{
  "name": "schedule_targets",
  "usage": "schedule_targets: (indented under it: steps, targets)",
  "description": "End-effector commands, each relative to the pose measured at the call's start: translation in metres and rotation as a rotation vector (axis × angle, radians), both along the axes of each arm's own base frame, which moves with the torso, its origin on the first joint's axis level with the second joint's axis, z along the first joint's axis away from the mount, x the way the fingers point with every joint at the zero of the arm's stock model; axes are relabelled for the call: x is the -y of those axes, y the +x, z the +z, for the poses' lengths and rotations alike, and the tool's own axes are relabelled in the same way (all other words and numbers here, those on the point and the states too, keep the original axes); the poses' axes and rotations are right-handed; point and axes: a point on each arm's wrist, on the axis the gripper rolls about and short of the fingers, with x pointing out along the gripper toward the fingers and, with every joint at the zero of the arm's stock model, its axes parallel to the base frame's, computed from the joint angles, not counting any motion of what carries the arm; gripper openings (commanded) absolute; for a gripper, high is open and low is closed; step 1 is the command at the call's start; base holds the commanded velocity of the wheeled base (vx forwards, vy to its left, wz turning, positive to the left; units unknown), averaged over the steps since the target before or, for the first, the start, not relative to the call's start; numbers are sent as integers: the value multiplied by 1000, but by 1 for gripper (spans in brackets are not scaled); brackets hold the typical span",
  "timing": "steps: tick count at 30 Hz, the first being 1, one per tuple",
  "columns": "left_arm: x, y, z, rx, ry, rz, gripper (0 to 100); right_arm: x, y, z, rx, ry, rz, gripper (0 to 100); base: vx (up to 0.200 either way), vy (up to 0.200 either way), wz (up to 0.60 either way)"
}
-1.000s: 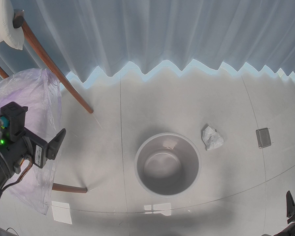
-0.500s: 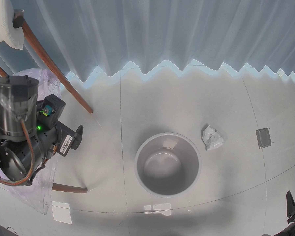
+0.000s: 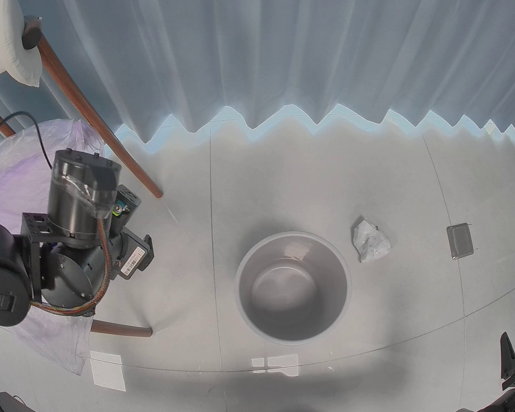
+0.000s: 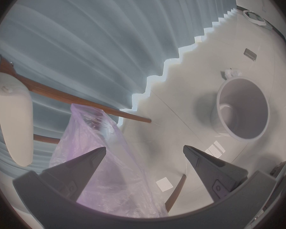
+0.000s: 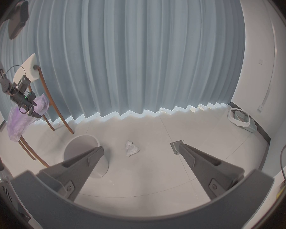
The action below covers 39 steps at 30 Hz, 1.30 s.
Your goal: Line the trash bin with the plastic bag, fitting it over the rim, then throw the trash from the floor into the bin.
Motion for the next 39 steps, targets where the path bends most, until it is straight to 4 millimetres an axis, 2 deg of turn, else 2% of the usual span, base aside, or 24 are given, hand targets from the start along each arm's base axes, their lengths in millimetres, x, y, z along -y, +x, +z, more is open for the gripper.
schedule_targets:
  steps: [1,9,19,26,39]
  targets:
    - [6,15,-21,-59,52,26,100,0,0,-5,0,2,0,100,0,0,0]
    - [-5,22,-26,-73,103,95,100,0,0,-5,0,2,0,100,0,0,0]
    - [-18,16,-43,-119,154,144,100,0,0,-5,0,2,0,100,0,0,0]
    - [-32,27,-40,-96,144,207,100,0,0,-5,0,2,0,100,0,0,0]
    - [-34,29,-41,-102,158,217,100,0,0,-5,0,2,0,100,0,0,0]
